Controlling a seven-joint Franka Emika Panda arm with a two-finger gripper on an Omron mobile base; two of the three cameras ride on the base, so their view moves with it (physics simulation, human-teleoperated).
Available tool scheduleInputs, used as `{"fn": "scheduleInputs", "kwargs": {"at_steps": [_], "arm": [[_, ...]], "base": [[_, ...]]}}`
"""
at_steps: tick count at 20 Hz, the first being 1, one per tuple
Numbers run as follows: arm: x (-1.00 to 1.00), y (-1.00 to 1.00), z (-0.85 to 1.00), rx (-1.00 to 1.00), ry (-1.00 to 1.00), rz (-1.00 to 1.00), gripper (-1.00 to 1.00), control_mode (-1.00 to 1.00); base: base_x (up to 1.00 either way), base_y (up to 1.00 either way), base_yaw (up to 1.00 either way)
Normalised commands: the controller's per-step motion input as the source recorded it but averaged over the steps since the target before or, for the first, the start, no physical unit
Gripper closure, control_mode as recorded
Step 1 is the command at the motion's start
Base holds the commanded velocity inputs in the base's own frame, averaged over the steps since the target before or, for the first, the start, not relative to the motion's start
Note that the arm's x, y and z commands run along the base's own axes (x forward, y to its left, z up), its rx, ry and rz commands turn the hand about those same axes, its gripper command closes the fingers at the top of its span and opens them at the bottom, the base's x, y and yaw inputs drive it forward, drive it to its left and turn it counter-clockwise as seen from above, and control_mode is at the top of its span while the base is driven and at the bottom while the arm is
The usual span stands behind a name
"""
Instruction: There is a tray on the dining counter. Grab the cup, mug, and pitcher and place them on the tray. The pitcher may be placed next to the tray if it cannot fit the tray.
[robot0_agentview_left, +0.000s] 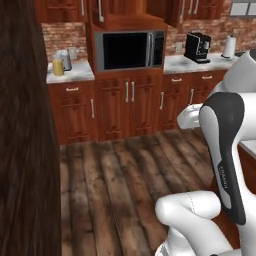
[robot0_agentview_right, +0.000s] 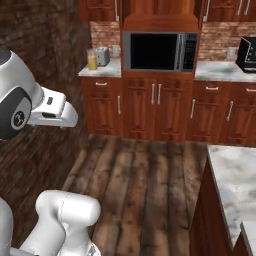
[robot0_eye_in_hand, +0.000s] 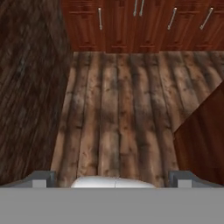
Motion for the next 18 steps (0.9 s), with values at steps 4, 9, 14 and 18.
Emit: {"fn": "scheduleInputs", "kwargs": {"at_steps": [4,9,14,18], "arm": [[0.00,0.00,0.00,0.00,0.00,0.00,-1.00,1.00],[0.00,0.00,0.00,0.00,0.00,0.00,-1.00,1.00],[0.00,0.00,0.00,0.00,0.00,0.00,-1.00,1.00],[0.00,0.00,0.00,0.00,0.00,0.00,-1.00,1.00]], "base": [[0.93,0.16,-0.02],[0.92,0.24,0.00],[0.89,0.24,0.00],[0.79,0.21,0.00]]}}
